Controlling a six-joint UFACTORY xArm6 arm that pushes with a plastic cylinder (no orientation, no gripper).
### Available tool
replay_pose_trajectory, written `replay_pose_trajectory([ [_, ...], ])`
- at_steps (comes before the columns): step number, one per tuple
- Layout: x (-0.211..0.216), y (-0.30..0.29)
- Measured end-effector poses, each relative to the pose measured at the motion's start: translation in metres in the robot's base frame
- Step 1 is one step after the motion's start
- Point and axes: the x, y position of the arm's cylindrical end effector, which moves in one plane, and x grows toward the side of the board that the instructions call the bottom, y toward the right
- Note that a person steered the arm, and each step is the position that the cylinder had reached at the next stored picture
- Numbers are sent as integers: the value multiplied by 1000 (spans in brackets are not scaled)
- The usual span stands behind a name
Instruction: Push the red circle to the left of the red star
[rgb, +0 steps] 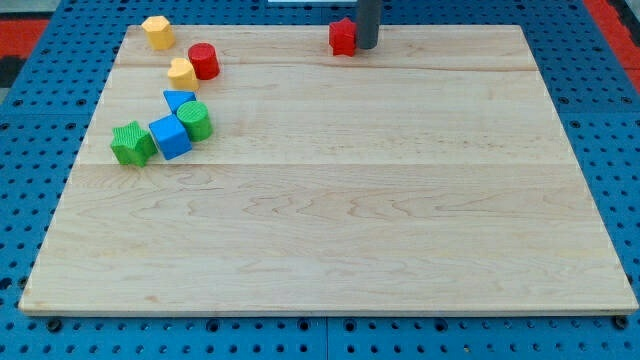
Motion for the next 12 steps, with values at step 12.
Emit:
replay_pose_trajectory([
  [12,-4,-200],
])
